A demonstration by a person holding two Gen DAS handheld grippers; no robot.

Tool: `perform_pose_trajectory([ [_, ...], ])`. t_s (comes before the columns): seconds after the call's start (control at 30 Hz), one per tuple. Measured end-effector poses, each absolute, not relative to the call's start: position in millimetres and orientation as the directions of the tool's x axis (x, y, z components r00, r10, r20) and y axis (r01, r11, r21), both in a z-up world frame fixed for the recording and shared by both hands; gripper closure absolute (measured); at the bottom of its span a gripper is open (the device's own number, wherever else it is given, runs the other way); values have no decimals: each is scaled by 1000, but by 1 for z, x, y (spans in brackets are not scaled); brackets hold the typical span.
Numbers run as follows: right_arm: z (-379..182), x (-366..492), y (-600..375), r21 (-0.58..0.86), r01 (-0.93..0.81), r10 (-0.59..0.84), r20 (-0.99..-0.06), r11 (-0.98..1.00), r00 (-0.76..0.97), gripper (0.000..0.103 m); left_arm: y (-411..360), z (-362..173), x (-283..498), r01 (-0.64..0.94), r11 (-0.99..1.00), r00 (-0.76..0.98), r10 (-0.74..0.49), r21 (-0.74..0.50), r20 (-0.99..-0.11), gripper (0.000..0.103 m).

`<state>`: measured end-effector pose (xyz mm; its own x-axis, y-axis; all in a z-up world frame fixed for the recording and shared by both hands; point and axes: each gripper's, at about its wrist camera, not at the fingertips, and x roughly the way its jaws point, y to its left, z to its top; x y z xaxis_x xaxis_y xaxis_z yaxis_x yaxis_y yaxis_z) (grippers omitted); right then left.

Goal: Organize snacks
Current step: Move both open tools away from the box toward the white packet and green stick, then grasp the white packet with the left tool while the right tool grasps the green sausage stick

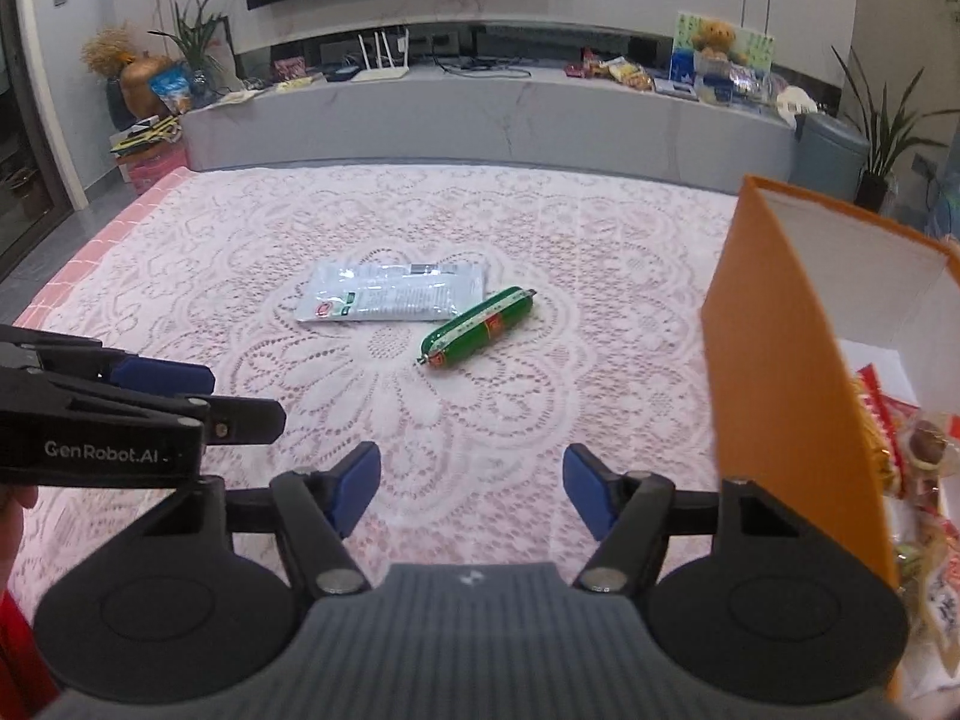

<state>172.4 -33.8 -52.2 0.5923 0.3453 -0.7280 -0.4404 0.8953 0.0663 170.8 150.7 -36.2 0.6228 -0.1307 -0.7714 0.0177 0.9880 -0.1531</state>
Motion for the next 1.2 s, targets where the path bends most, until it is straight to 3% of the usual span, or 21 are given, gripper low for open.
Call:
perform_pose_trajectory([
  [0.23,-61,208,-7,71,-430,336,-742,900,580,46,164,-48,201,34,992,626,-117,-123,-771,38],
  [0.5,-69,256,8,132,-355,328,-748,926,578,46,181,-57,225,10,994,626,-94,-113,-774,38],
  [0.8,-92,285,17,187,-291,320,-789,938,524,56,180,-60,244,110,993,631,-111,-53,-767,36],
  [0.93,-99,294,15,221,-281,340,-792,934,507,64,176,-62,253,191,981,623,-139,-23,-770,29],
  [1.1,-100,296,8,246,-291,366,-784,925,501,73,171,-68,268,219,976,612,-129,11,-781,29],
  [1.2,-98,291,3,240,-303,367,-786,922,497,77,169,-68,276,244,970,609,-141,15,-780,21],
])
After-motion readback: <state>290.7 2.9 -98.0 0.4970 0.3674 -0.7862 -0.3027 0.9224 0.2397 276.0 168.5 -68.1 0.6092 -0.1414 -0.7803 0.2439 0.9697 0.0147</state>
